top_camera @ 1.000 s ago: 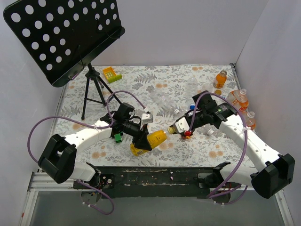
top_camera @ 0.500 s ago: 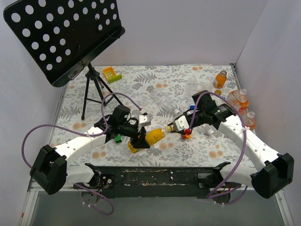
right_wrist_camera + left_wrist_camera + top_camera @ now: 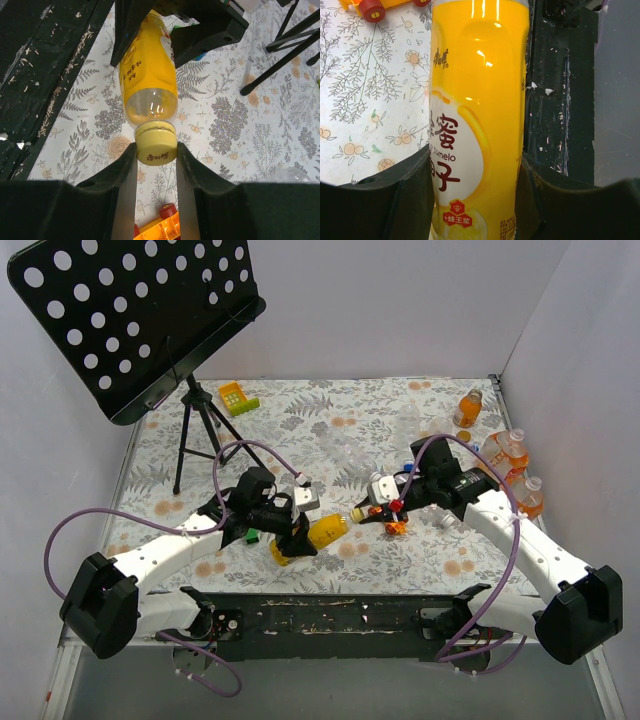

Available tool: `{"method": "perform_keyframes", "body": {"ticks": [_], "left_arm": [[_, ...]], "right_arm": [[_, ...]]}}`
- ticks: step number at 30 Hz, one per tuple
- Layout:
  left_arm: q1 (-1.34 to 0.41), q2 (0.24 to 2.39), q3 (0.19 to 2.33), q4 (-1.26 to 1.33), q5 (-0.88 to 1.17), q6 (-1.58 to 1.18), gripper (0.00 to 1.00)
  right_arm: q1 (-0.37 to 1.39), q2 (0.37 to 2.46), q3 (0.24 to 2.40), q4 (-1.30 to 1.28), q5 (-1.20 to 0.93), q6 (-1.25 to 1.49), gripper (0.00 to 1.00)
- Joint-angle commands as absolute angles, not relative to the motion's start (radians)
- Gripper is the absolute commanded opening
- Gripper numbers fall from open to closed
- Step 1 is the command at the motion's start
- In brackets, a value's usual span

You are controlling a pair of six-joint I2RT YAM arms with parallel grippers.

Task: Unscrew the bottle caps
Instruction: Unscrew the bottle cap from the plastic bottle.

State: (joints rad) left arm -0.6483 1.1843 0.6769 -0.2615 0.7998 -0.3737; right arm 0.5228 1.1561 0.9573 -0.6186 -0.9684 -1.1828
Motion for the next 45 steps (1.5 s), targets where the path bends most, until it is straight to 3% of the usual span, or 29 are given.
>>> {"method": "perform_keyframes", "body": {"ticks": [1,4,13,16,21,24,38,42,45], "left_arm": [[-0.634,1.131,0.672,-0.215,0.755,-0.411,0.0],[-0.634,1.118,0.663,-0.212,0.741,-0.411,0.0],[-0.634,1.089,0.64,-0.19,0.707,-0.428,0.0],[-0.638,1.069,0.631,-0.173,0.672,-0.446,0.0],[-0.678,1.055,0.612,-0.121,0.612,-0.48,0.0],[-0.707,1.068,0.611,-0.1,0.598,-0.495,0.0],[-0.739,1.108,0.634,-0.071,0.548,-0.505,0.0],[-0.738,1.106,0.635,-0.069,0.542,-0.508,0.0],[-0.739,1.103,0.637,-0.067,0.54,-0.509,0.0]], "right_arm": [[0.515,1.124,0.942,-0.588,-0.991,-1.063,0.28],[0.517,1.127,0.954,-0.581,-0.968,-0.997,0.42],[0.5,1.146,1.014,-0.597,-0.976,-0.768,0.52],[0.485,1.161,1.034,-0.545,-0.96,-0.527,0.56],[0.454,1.201,0.997,-0.353,-0.858,0.1,0.6],[0.454,1.213,0.971,-0.28,-0.851,0.227,0.61],[0.457,1.247,0.928,-0.278,-0.919,0.302,0.53],[0.457,1.256,0.934,-0.282,-0.933,0.298,0.46],[0.457,1.27,0.943,-0.281,-0.953,0.295,0.3]]}}
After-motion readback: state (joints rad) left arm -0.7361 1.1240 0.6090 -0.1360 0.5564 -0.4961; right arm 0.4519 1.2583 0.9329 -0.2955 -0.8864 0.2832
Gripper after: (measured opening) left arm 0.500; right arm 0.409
